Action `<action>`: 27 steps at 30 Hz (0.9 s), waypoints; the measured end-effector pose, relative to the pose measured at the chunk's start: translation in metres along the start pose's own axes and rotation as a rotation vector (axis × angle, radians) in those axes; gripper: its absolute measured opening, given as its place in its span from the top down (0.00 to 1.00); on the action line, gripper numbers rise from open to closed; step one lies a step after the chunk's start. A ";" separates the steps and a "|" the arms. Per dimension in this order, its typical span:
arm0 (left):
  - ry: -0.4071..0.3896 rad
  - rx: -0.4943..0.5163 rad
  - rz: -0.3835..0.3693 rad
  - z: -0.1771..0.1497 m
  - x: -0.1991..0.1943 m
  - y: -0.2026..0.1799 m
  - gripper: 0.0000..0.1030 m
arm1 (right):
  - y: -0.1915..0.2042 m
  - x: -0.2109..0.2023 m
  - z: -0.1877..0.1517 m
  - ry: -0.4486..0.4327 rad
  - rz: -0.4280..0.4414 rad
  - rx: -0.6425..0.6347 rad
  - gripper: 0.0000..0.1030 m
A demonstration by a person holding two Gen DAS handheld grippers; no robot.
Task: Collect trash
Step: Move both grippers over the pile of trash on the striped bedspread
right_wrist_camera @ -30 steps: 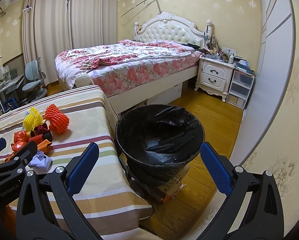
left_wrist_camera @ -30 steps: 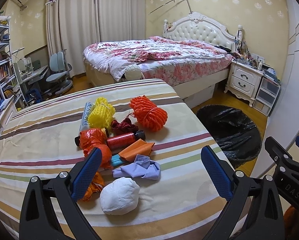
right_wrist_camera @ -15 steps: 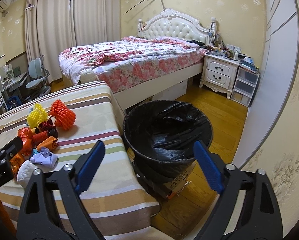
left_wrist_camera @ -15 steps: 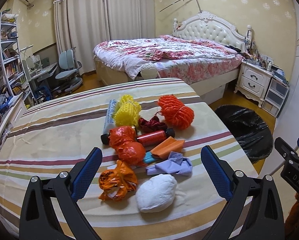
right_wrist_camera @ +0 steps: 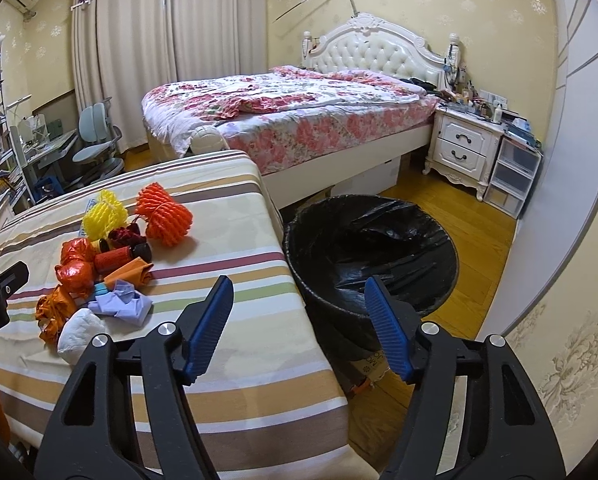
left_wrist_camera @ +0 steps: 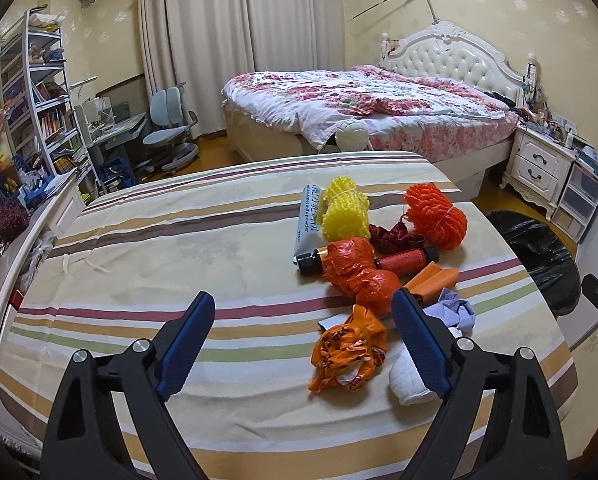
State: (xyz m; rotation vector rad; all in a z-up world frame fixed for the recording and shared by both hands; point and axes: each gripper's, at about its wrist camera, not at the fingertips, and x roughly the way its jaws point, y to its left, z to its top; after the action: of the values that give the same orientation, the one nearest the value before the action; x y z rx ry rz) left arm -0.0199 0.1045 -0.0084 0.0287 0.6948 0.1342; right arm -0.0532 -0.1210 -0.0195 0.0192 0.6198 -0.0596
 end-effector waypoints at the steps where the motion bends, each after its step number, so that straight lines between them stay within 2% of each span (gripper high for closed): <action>1: 0.003 0.001 0.001 -0.001 0.000 0.002 0.15 | 0.004 -0.003 -0.001 0.001 0.006 -0.005 0.38; 7: 0.016 0.005 -0.025 -0.006 -0.002 0.000 0.15 | 0.004 0.000 0.003 0.008 0.018 -0.020 0.38; 15: 0.045 0.053 -0.081 -0.012 0.003 -0.036 0.16 | -0.005 0.000 0.004 0.004 -0.002 -0.012 0.38; 23: 0.077 0.104 -0.092 -0.024 0.010 -0.064 0.16 | -0.027 0.003 -0.004 0.025 -0.010 0.027 0.37; 24: 0.083 0.112 -0.088 -0.026 0.012 -0.067 0.16 | -0.029 0.004 -0.005 0.028 -0.009 0.029 0.37; 27: 0.110 0.128 -0.093 -0.030 0.018 -0.071 0.29 | -0.032 0.006 -0.008 0.035 -0.007 0.036 0.37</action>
State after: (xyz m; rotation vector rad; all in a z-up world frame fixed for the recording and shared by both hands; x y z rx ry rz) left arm -0.0177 0.0357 -0.0482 0.1120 0.8124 0.0021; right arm -0.0548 -0.1529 -0.0293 0.0531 0.6533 -0.0775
